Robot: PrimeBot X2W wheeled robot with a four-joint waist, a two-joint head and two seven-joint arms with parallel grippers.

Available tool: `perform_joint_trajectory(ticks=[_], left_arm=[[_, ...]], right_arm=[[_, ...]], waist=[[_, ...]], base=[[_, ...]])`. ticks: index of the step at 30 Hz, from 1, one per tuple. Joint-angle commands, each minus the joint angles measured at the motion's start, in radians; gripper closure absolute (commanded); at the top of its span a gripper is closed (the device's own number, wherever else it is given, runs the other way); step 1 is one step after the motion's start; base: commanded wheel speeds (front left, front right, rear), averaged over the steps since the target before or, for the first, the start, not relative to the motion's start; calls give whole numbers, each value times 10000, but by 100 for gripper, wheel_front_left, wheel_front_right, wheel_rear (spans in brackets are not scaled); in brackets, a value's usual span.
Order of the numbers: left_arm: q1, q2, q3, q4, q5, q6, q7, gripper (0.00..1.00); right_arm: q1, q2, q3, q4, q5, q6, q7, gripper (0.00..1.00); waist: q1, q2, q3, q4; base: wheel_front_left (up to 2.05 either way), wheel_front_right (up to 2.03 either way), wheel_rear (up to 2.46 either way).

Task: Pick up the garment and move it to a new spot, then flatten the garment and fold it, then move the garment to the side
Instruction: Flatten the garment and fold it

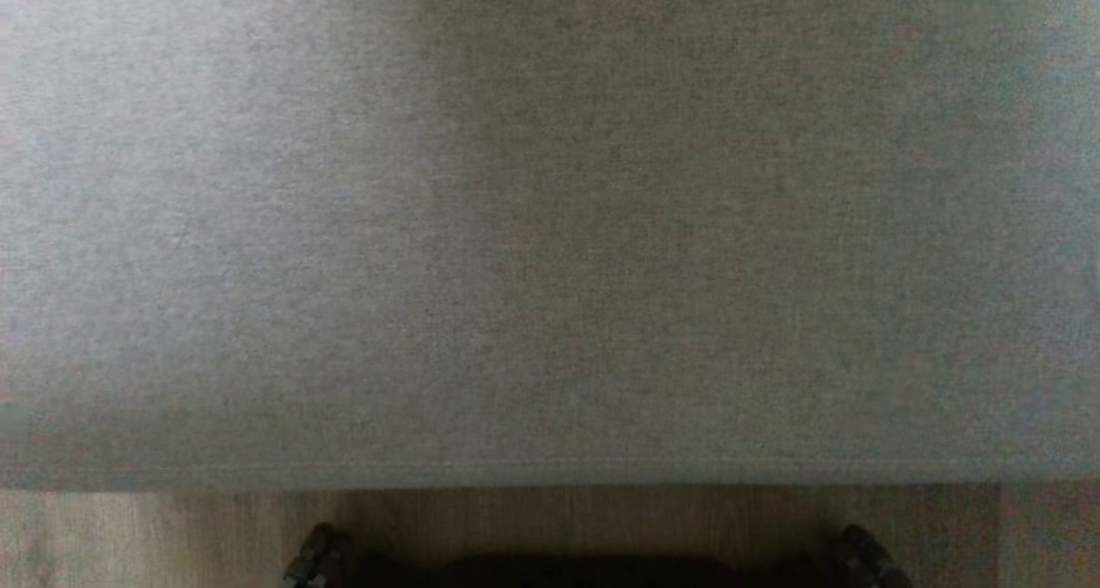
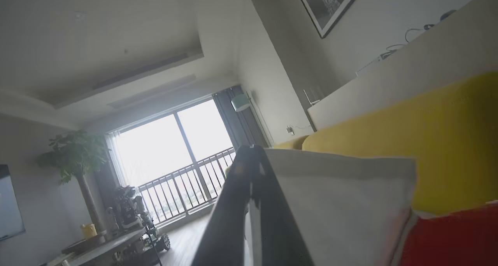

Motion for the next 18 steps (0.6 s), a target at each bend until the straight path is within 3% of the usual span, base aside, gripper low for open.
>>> perform_joint_trajectory(ticks=[1,5,11,18], left_arm=[[382,571,495,-527,-44,-150,-34,100],[2398,482,951,-1132,-317,-416,-35,100],[5331,181,1513,-2357,-553,-636,-35,100],[8026,-88,1549,-3303,-667,-747,-35,100]], right_arm=[[-140,187,19,-194,-97,-4,-71,100],[552,-43,-8,25,-110,-4,-85,100],[1975,-415,353,-575,190,-4,-90,100],[4075,-420,657,-949,777,-4,-92,100]], waist=[[-3,0,-250,11],[-3,0,-842,-43],[-3,0,-1880,-236],[-3,0,-2842,-536]], base=[[0,0,0],[0,0,0],[0,0,0],[0,0,0]])
